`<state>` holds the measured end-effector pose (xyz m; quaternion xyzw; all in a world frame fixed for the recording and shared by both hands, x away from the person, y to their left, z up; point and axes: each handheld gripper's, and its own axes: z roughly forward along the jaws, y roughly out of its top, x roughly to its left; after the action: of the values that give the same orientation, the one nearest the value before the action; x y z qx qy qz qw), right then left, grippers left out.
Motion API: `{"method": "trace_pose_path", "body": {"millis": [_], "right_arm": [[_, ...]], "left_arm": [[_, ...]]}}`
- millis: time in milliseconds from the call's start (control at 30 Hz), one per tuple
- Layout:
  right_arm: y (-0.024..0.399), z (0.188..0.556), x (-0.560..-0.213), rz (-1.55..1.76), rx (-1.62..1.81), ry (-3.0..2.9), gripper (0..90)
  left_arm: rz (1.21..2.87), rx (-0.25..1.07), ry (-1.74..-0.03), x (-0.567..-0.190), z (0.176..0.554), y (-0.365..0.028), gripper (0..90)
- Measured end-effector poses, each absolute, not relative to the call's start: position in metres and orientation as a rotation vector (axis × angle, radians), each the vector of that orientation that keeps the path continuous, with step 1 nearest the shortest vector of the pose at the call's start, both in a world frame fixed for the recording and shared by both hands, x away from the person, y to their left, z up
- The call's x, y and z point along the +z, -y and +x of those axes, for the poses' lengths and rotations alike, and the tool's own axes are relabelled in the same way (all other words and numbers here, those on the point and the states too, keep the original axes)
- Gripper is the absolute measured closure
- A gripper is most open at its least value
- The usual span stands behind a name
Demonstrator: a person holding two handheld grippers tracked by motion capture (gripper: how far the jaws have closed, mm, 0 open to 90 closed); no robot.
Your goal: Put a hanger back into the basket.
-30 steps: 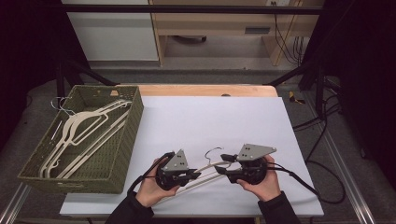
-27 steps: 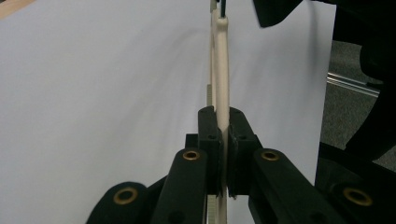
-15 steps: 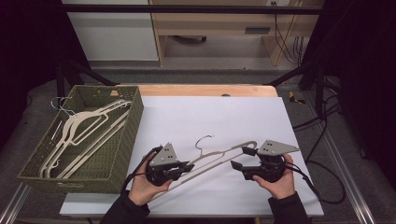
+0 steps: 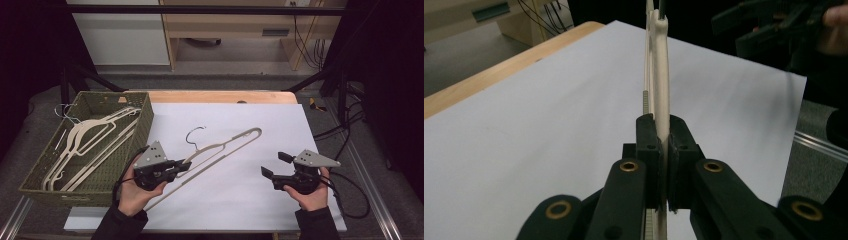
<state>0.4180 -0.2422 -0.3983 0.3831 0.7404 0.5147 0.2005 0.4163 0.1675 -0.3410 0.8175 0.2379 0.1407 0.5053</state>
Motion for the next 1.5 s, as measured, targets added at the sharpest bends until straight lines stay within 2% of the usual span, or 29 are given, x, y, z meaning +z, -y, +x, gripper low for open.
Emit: {"method": "trace_pose_path", "body": {"millis": [767,1267,1500], "right_arm": [[0.258,0.413,-0.398,1.1,1.45,-2.008,16.9],[0.259,0.413,-0.397,1.097,1.442,-2.012,16.5],[0.259,0.413,-0.397,1.094,1.445,-2.012,16.4]], "left_arm": [[1.883,0.47,-0.667,-0.266,0.434,-0.254,86.2],[1.915,0.561,-0.814,-0.264,0.468,-0.322,86.2],[1.9,0.56,-0.853,-0.27,0.48,-0.359,86.1]]}}
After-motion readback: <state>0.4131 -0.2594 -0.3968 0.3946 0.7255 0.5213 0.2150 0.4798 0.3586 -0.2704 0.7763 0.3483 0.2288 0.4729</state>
